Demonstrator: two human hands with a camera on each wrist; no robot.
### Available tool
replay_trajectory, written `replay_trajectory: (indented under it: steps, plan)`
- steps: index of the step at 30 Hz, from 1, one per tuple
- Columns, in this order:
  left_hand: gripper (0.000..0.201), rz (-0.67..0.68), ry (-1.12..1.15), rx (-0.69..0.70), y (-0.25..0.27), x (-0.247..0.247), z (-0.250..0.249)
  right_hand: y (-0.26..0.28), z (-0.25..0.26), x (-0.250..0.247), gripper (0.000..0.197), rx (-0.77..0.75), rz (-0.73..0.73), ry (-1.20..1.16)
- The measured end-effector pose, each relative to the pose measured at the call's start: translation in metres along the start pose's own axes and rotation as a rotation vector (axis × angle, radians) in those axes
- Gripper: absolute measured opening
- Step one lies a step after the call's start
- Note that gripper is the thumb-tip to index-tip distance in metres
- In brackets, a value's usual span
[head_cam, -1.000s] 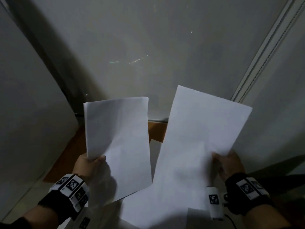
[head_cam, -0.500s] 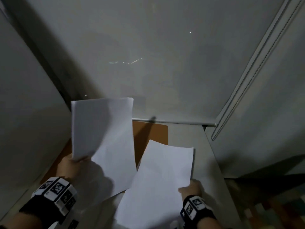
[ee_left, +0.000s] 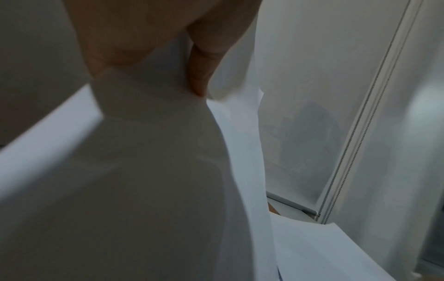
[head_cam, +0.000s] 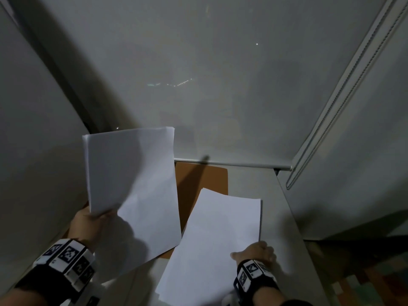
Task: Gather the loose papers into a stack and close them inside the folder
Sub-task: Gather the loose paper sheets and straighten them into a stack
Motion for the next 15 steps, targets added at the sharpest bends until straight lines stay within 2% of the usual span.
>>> replay_trajectory:
  steps: [2,4,8,11,15]
  plan:
    - [0.017,0.001,0.0,0.011,-0.001,0.0,0.0,0.004,0.0,-0.003,0.091,0.007,-0.035,0.043]
    - [0.012,-0.005,0.008,0.013,-0.002,0.001,0.001,0.003,0.004,0.003,0.087,-0.022,-0.031,0.022]
    - [0.012,-0.018,-0.017,0.018,-0.003,0.001,0.003,0.001,0.009,0.012,0.111,-0.014,0.006,-0.113]
    - [0.008,-0.021,-0.02,0.018,-0.002,0.002,0.002,-0.002,0.006,0.007,0.111,-0.039,-0.009,-0.134]
    - [0.012,-0.023,0.027,0.007,-0.002,0.001,0.002,-0.01,0.0,0.008,0.102,-0.05,0.076,-0.215]
Point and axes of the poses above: each hand's wrist, its own y-axis away from the middle knuckle, its own x-axis out of the palm, z = x × y, the point moved 3 cm from there along -y, towards the middle knuckle, and after that the axes turned 12 degrees about z, right-handed, at the moved point
